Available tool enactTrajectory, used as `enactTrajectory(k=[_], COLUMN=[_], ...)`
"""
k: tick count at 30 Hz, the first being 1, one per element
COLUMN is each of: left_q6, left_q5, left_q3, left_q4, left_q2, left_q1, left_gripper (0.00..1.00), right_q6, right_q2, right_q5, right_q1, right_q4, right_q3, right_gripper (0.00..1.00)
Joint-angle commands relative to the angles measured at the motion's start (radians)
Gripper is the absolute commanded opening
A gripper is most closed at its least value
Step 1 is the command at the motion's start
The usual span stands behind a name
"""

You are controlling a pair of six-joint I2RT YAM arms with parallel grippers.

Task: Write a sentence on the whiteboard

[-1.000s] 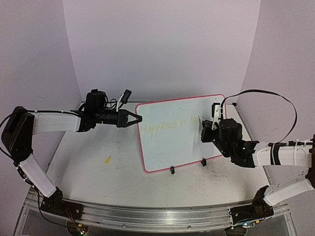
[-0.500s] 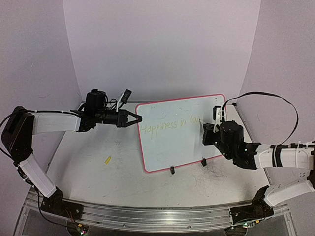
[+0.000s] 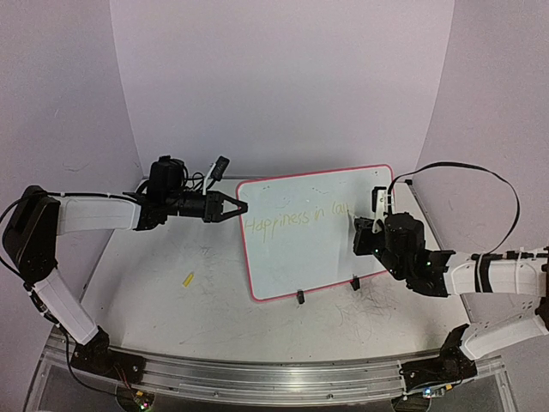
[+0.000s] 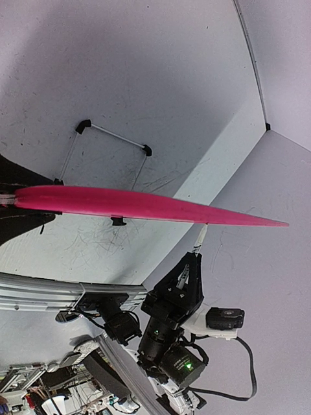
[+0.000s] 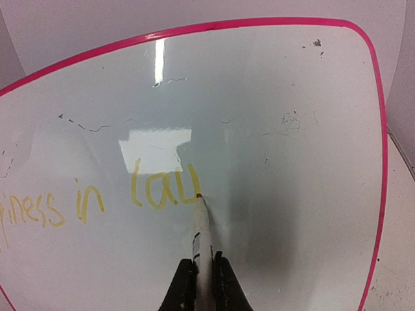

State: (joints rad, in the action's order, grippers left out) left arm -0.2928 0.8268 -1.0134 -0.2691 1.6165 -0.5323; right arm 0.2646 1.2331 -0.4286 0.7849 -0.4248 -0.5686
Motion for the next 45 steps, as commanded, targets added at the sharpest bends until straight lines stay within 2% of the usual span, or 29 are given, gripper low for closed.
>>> enactTrajectory(k=[1,35,45], left_q6=[0.04,0.044,0.047], left_q5=[-0.029,-0.036,-0.036], left_q3=[-0.027,-0.028,-0.031], left_q4=[0.054,0.059,0.061], left_q2=[-0.023,-0.024,-0.021], left_q1=[-0.008,-0.009,-0.009], left_gripper=[0.0,0.0,0.0], right_q6=[0.007,-0.048,-0.08], right_q2=[-0.001,-0.039,-0.132], right_q5=[-0.015,-0.003,-0.015], right_q1=[-0.006,-0.006,-0.008], right_q4=[0.024,0.005,-0.005], right_q3=[0.01,-0.028,0.016], right_gripper=[0.0,0.0,0.0])
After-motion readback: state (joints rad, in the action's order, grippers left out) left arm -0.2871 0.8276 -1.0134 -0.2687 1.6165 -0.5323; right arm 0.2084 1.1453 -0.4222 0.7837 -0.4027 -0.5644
